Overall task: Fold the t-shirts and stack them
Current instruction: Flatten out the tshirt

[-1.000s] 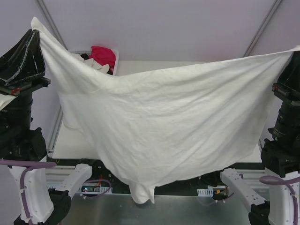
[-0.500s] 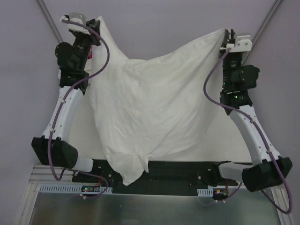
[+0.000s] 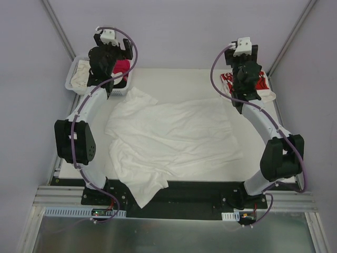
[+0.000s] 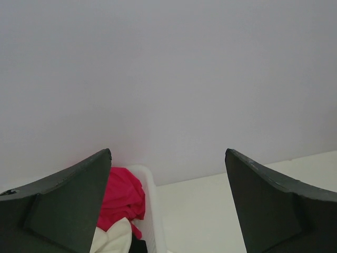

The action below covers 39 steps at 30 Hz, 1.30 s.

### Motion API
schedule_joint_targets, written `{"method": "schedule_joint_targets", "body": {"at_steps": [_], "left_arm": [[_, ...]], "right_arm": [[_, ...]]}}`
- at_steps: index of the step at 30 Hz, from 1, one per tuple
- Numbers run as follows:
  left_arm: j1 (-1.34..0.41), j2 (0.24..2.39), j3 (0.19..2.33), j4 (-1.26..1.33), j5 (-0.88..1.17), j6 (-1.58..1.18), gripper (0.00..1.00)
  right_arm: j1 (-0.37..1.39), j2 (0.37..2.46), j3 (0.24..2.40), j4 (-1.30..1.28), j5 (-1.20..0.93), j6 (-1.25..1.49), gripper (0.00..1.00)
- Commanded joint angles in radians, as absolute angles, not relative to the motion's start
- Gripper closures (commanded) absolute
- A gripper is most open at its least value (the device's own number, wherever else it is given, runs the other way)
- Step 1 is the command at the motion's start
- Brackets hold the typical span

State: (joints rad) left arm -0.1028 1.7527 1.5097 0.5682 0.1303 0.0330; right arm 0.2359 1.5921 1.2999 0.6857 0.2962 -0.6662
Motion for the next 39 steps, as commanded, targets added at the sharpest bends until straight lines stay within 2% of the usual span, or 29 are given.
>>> {"method": "schedule_joint_targets", "body": {"at_steps": [1, 7, 12, 19, 28, 30, 33, 34, 36, 37, 39], "left_arm": [[-0.094, 1.64, 1.494, 0.655, 0.173, 0.002, 0.12], [-0.104, 1.5, 1.301, 0.652, 0.287, -0.132, 0.13], [-0.117, 1.443, 1.164, 0.631, 0.366, -0.182, 0.13], [-0.126, 1.564, 1.204, 0.454, 0.511, -0.293, 0.16], [-0.152, 1.713, 1.224, 0.335, 0.578, -0.308, 0.2], [-0.156, 1.742, 1.256, 0.283, 0.591, -0.302, 0.21], [-0.161, 1.793, 1.276, 0.276, 0.598, -0.308, 0.23], [-0.163, 1.818, 1.284, 0.273, 0.606, -0.308, 0.23], [-0.166, 1.844, 1.325, 0.258, 0.621, -0.311, 0.25], [-0.166, 1.873, 1.342, 0.233, 0.623, -0.31, 0.27], [-0.167, 1.9, 1.396, 0.198, 0.629, -0.308, 0.3]], "right_arm": [[0.229, 1.487, 1.315, 0.761, 0.31, -0.611, 0.33], [0.232, 1.387, 1.223, 0.663, 0.267, -0.437, 0.32], [0.242, 1.396, 1.21, 0.554, 0.196, -0.338, 0.32], [0.278, 1.566, 1.321, 0.284, 0.098, -0.149, 0.33], [0.296, 1.686, 1.302, 0.183, 0.029, 0.035, 0.36], [0.299, 1.716, 1.321, 0.166, 0.028, 0.051, 0.4], [0.305, 1.798, 1.402, 0.095, 0.035, 0.067, 0.55], [0.305, 1.848, 1.429, 0.051, 0.026, 0.074, 0.65], [0.304, 1.894, 1.503, 0.014, 0.02, 0.086, 0.78], [0.305, 1.913, 1.52, 0.005, 0.014, 0.09, 0.89], [0.305, 1.954, 1.555, -0.035, 0.015, 0.098, 0.98]]}}
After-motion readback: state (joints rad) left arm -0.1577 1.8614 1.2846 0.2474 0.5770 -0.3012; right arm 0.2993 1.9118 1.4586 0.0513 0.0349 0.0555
